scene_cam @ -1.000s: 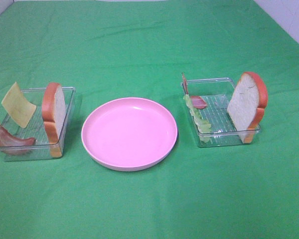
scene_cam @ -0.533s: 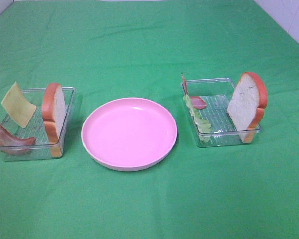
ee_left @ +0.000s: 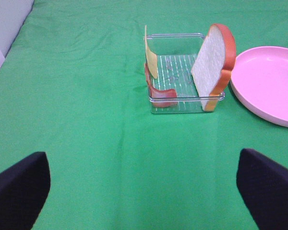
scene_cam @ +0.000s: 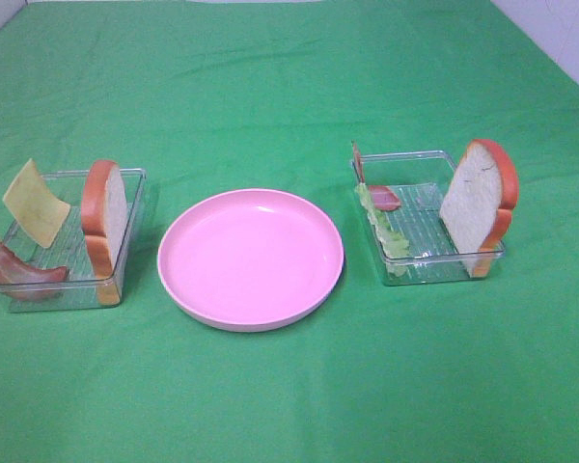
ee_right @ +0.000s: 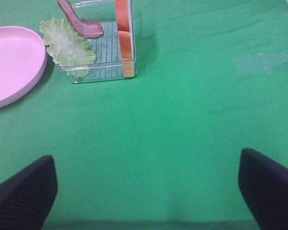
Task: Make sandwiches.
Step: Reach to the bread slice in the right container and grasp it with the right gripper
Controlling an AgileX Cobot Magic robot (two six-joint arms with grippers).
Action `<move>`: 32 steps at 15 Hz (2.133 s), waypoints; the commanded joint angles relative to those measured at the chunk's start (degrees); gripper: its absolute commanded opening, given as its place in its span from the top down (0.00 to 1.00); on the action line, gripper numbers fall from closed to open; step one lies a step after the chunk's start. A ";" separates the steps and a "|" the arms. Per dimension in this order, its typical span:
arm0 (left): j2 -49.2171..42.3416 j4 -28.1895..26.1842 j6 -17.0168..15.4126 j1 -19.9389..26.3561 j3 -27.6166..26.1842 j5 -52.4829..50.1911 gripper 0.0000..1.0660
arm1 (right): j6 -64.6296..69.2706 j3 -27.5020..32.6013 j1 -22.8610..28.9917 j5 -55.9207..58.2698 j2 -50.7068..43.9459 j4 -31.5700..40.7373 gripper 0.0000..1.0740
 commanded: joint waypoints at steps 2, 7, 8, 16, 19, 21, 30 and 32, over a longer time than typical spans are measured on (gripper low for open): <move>-0.92 -0.17 0.23 0.17 0.17 -0.86 0.04 | -0.23 -0.46 0.00 -0.11 0.46 0.23 0.08; -0.92 -0.17 0.23 0.17 0.17 -0.86 0.04 | 0.40 -13.75 0.00 -0.11 38.22 6.93 0.08; -0.92 -0.17 0.23 0.17 0.17 -0.86 0.04 | 0.17 -18.85 0.00 -0.11 46.12 6.93 0.08; -0.92 -0.17 0.23 0.17 0.17 -0.86 0.04 | -4.98 -56.44 -0.06 2.75 96.72 5.90 0.08; -0.92 -0.17 0.23 0.17 0.17 -0.86 0.04 | -5.61 -61.25 -0.06 2.75 104.62 6.19 0.08; -0.92 -0.17 0.23 0.17 0.17 -0.86 0.04 | -8.37 -61.59 0.00 1.78 107.89 7.91 0.08; -0.92 0.00 0.23 0.17 0.17 -0.86 0.04 | -9.05 -61.59 3.04 -5.84 116.20 8.71 0.08; -0.92 0.00 0.29 0.17 0.17 -0.86 0.04 | -9.05 -61.59 3.32 -5.84 116.37 7.62 0.08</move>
